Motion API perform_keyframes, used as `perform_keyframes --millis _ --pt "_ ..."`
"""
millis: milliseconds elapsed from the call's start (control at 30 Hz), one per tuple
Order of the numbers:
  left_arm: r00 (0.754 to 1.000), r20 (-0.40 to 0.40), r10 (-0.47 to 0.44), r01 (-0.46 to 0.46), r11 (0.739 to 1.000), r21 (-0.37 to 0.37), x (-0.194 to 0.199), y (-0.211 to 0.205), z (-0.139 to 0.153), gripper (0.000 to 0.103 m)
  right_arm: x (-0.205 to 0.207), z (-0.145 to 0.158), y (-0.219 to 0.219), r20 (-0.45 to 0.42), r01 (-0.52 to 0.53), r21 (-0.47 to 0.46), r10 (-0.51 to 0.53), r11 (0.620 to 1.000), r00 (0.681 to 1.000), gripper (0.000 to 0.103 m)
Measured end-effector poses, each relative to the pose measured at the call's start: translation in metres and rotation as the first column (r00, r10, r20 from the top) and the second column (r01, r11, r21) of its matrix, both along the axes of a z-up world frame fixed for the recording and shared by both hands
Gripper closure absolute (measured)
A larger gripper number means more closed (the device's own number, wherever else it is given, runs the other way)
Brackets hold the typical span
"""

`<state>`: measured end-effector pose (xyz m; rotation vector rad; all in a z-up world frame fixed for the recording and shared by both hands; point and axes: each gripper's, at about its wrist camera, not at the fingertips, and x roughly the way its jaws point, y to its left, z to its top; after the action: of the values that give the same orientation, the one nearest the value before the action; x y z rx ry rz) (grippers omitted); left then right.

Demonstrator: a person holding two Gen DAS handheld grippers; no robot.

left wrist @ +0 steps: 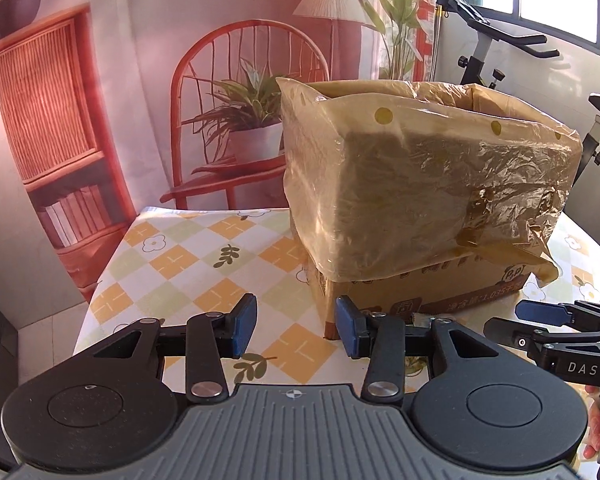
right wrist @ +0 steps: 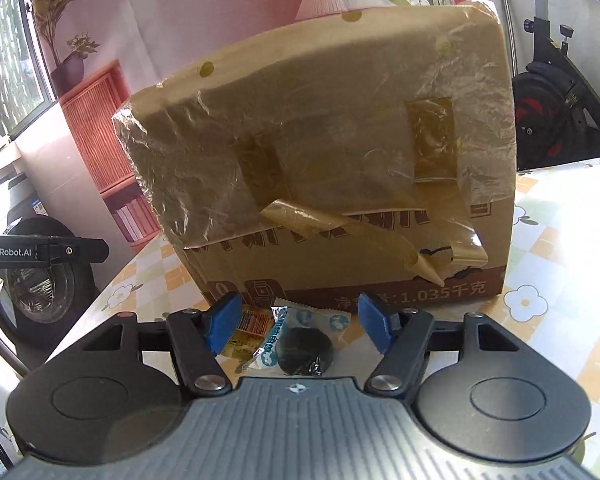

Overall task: Organize snacks
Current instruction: 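Lower both grippers back toward the remaining packets beside the box, then close the right gripper on the blue-printed clear packet with a dark cake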

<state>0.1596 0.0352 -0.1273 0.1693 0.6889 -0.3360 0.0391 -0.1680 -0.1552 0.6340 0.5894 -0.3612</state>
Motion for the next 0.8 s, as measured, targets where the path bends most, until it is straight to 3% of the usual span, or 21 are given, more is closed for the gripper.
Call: perform_keyframes --millis 400,600,800 --pt "0.998 -0.069 0.008 -0.01 0.999 -0.041 0.02 -0.002 -0.029 0.057 0.046 -0.042 -0.005 -0.135 -0.073 0.07 0.082 0.995 0.988 0.035" --pt "0.994 -0.11 -0.018 0.013 0.999 -0.049 0.021 -0.01 -0.044 0.057 0.036 -0.048 -0.01 -0.134 -0.082 0.071 0.091 0.994 0.987 0.056" --pt "0.987 -0.152 -0.057 0.046 0.997 -0.069 0.021 -0.028 -0.061 0.057 0.01 -0.046 -0.02 -0.153 -0.078 -0.016 0.074 0.997 0.985 0.057"
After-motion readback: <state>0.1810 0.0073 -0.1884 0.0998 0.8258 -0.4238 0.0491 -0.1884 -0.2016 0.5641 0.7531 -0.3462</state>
